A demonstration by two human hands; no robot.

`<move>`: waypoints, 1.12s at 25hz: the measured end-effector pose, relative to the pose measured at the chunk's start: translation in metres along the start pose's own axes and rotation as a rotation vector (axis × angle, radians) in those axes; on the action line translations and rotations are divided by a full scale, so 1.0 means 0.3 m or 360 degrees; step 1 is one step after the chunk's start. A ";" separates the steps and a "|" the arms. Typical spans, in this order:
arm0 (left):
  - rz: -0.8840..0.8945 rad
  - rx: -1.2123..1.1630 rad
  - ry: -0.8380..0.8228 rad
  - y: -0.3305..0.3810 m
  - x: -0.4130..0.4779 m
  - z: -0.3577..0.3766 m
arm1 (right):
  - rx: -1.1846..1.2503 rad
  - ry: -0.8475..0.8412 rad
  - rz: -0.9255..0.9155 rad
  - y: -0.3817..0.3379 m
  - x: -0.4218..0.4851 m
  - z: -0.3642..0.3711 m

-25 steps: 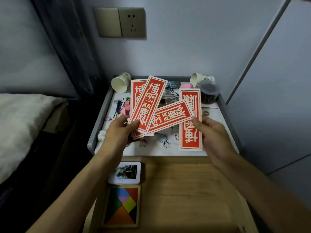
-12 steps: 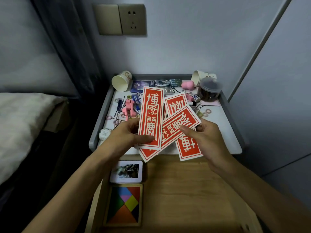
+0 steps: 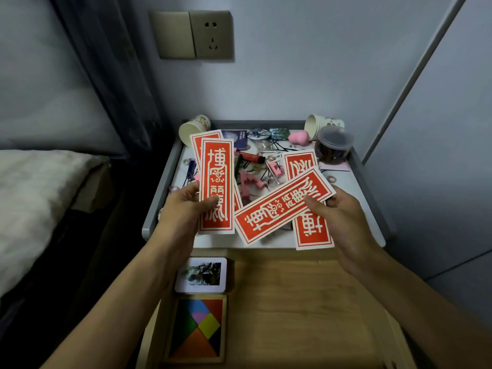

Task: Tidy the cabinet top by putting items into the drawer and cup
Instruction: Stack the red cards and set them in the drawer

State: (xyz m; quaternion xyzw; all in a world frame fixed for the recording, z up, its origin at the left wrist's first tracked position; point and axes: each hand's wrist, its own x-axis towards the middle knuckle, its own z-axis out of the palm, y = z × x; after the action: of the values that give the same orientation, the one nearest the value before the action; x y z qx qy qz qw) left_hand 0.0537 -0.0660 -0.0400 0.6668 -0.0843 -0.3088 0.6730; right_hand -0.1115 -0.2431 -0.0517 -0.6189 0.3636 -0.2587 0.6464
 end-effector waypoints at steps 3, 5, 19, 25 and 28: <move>-0.0003 -0.0031 0.0075 0.000 0.011 -0.001 | 0.0005 0.0119 -0.0030 0.005 0.010 -0.021; 0.0028 0.0006 0.0086 -0.002 0.012 -0.002 | 0.0005 0.0198 -0.0049 0.009 0.016 -0.032; -0.0401 -0.0395 -0.0167 -0.075 -0.021 0.070 | 0.0273 0.0288 -0.0076 0.013 0.019 0.006; -0.0405 -0.0681 -0.0161 -0.080 -0.035 0.126 | 0.0317 0.0127 -0.0054 0.003 -0.002 0.055; -0.0188 -0.0667 0.0111 -0.069 -0.010 0.106 | -0.0086 -0.0076 -0.0116 0.002 -0.023 0.068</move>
State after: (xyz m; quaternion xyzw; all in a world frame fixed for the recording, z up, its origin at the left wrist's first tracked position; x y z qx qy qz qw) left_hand 0.0282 -0.0896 -0.0556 0.5264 0.0442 -0.3353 0.7800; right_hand -0.0996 -0.2253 -0.0518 -0.6550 0.3323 -0.2572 0.6280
